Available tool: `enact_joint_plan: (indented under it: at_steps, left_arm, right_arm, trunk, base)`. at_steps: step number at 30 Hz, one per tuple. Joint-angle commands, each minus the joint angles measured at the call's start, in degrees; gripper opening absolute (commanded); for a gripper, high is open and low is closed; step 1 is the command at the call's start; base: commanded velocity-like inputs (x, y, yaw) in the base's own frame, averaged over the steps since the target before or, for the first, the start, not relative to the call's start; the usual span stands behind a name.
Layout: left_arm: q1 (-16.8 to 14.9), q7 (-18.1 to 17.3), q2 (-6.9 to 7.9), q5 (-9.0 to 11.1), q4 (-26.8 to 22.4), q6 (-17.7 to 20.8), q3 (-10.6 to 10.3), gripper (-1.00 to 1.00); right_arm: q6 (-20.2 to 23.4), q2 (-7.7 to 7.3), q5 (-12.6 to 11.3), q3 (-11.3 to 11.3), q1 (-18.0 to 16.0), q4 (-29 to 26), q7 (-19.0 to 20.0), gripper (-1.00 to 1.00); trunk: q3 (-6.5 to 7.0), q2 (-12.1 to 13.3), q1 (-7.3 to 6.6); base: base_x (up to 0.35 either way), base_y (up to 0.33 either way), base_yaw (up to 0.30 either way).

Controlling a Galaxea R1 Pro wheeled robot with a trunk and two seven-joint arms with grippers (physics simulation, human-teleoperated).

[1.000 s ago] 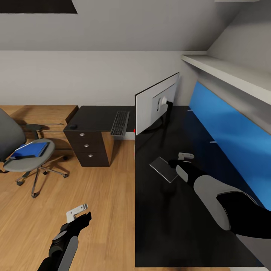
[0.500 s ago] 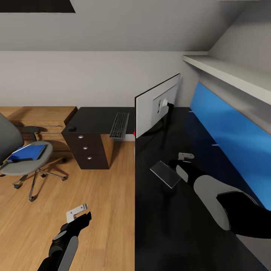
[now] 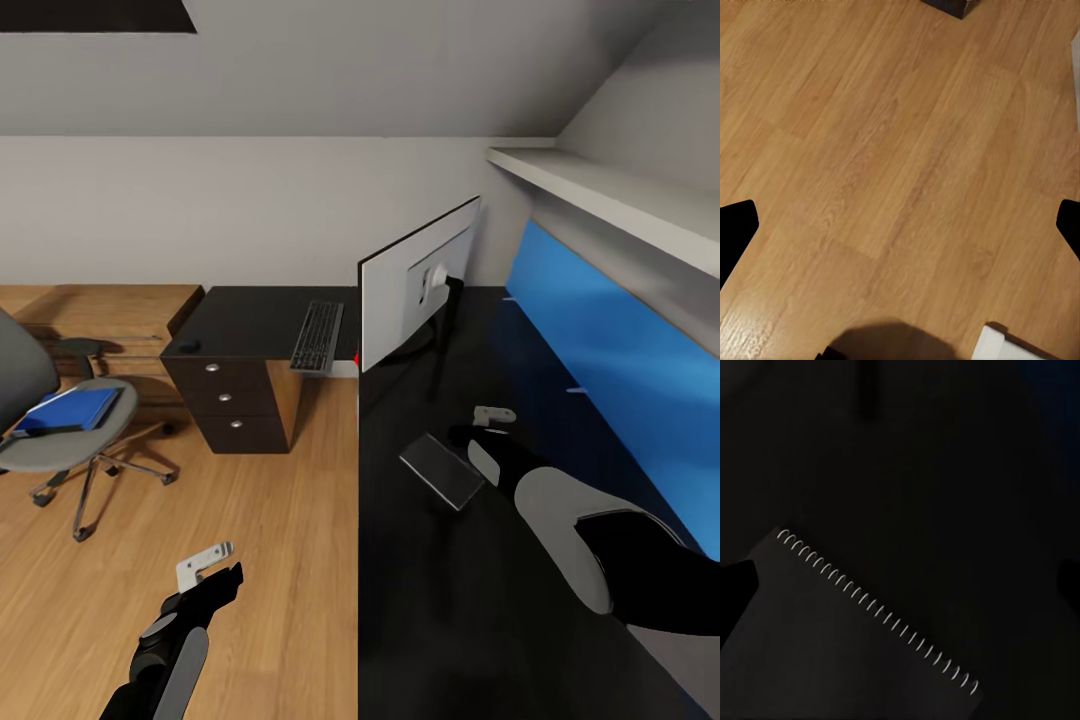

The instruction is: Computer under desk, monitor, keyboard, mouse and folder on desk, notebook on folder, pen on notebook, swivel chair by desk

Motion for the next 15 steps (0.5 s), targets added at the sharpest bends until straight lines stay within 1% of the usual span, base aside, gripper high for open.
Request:
enact_joint_plan:
  at_steps: [1,15]
  left_arm:
    - [0.0,0.3,-0.03,0.6,-0.1,0.2,0.0,1.0]
    - [0.0,0.4,-0.03,0.5,-0.1,0.2,0.0,1.0]
  right_arm:
    - [0.4,-0.01,-0.4,0.5,0.0,-0.1,-0.3,1.0]
    - [0.3,-0.01,-0.4,0.6,0.1,-0.3,-0.5,1.0]
  trunk:
    - [-0.1,-0.1,0.04]
    - [-0.1,-0.1,0.04]
  base:
    - [0.063,0.0,0.0]
    - [0.012,0.0,0.0]
